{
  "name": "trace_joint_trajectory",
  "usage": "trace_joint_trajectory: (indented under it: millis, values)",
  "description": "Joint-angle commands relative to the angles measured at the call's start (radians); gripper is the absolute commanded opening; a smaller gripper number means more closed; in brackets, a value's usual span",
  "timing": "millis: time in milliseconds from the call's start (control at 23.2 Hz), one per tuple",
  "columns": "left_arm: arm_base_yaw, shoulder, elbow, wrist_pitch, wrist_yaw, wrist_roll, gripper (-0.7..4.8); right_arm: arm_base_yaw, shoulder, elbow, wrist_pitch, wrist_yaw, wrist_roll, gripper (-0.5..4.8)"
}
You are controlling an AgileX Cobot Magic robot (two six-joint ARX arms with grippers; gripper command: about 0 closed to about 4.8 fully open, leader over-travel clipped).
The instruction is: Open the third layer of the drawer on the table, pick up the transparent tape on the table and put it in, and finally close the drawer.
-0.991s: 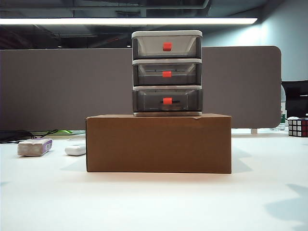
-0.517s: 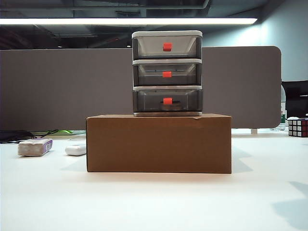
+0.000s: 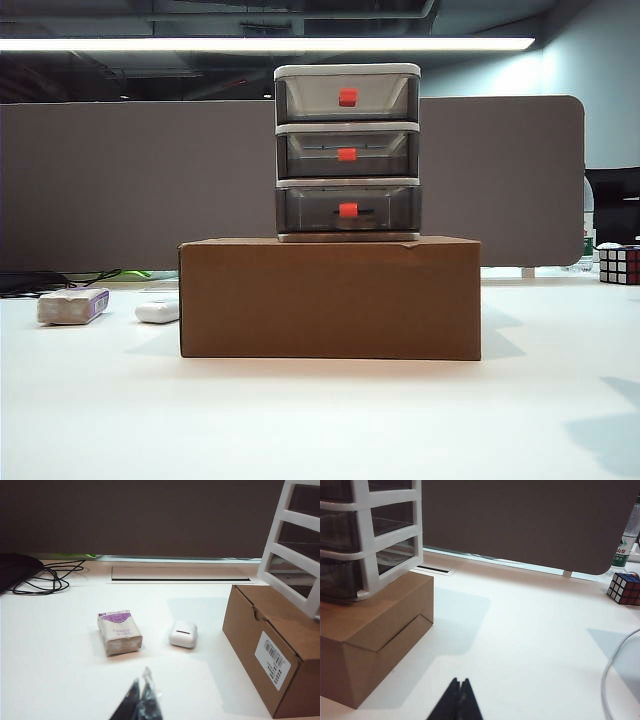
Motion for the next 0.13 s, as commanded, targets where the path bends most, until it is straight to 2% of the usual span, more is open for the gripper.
trace_joint_trajectory:
  millis: [43,129]
  values:
    - [0.002,0.0,0.006,0.006,0.008,-0.002,-0.03,0.0,-0.002,-0.006,0.016,0.003,0.004,-0.05]
    - [0.002,0.0,0.006,0.006,0.008,-0.002,-0.03,0.0,-0.002,-0.006,0.016,0.003,0.004,-0.05]
